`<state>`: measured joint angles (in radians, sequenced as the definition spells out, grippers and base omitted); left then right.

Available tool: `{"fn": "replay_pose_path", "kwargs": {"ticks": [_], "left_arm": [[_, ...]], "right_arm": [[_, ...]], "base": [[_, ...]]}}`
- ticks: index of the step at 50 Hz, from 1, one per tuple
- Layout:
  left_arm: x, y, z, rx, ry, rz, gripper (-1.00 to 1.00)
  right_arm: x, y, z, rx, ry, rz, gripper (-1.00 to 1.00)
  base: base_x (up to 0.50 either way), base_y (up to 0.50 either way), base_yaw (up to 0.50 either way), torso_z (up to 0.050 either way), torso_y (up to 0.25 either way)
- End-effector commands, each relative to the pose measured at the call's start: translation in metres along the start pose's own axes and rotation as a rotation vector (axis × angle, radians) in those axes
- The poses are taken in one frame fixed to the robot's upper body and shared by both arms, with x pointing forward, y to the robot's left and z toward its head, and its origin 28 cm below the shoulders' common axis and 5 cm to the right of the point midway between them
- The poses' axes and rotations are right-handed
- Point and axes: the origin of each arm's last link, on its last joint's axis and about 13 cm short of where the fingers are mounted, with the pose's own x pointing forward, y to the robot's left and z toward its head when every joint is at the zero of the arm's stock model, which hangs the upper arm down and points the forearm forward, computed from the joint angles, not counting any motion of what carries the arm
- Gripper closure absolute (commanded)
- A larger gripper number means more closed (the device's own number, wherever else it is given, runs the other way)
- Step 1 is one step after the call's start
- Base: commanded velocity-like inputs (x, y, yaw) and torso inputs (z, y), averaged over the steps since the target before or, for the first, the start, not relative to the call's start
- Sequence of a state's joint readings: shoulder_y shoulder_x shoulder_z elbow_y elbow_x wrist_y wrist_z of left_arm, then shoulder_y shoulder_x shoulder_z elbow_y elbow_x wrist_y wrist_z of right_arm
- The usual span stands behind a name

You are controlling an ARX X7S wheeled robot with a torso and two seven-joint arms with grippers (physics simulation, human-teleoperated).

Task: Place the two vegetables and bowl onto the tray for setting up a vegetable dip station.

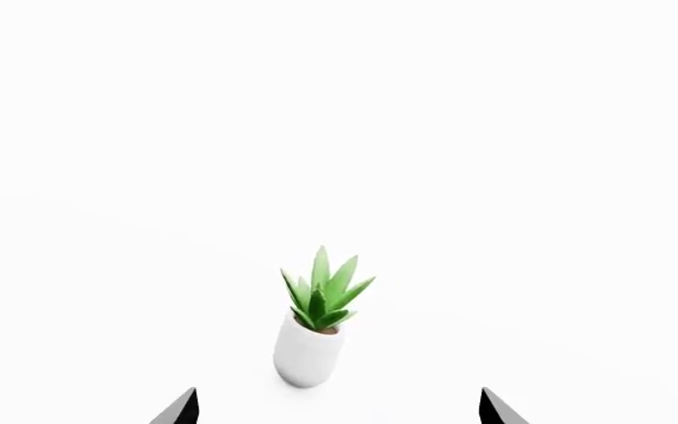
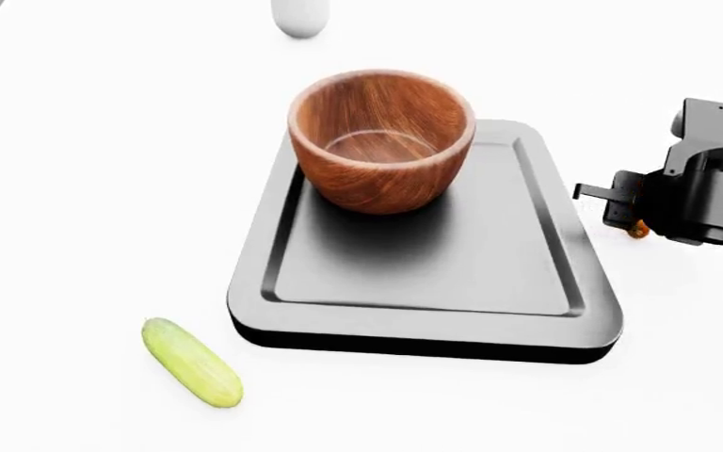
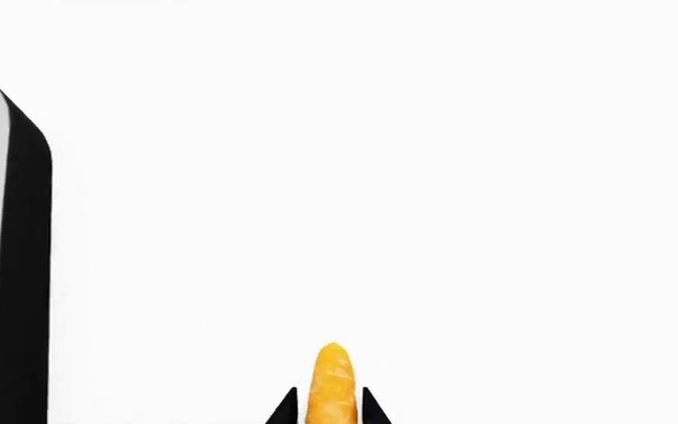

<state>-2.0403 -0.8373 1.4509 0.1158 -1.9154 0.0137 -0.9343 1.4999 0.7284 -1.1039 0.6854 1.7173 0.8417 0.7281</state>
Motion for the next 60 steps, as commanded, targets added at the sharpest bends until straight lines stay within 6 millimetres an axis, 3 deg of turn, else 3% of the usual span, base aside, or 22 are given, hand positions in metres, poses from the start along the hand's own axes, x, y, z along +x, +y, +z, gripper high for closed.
{"fn": "replay_pose_path", "kwargs": {"ticks": [1,20,32,43,49,60], "left_arm": [[-0.001,0.0,0.003,-0.006,-0.01,-0.001,-1.0],[-0.002,-0.001,0.004,-0.014,-0.014,0.004,-1.0],[-0.002,0.0,0.004,-0.013,-0.013,0.006,-1.0],[-0.002,0.0,0.004,-0.01,-0.015,0.007,-1.0],[-0.002,-0.001,0.004,-0.011,-0.015,0.003,-1.0],[-0.003,-0.001,0.005,-0.01,-0.017,0.0,-1.0]], "right_arm": [[0.001,0.004,-0.005,-0.003,0.044,0.017,1.0],[-0.017,0.0,0.012,-0.028,-0.036,-0.004,1.0],[-0.049,0.002,0.037,-0.083,-0.14,-0.003,1.0],[-0.088,0.025,0.051,-0.181,-0.232,0.136,1.0],[-0.094,0.033,0.051,-0.203,-0.246,0.184,1.0],[-0.087,0.049,0.045,-0.241,-0.229,0.235,1.0]], "base": [[0.0,0.0,0.0,0.0,0.0],[0.0,0.0,0.0,0.0,-0.001],[0.0,0.0,0.0,0.0,0.0],[0.0,0.0,0.0,0.0,0.0],[0.0,0.0,0.0,0.0,0.0],[0.0,0.0,0.0,0.0,0.0]]}}
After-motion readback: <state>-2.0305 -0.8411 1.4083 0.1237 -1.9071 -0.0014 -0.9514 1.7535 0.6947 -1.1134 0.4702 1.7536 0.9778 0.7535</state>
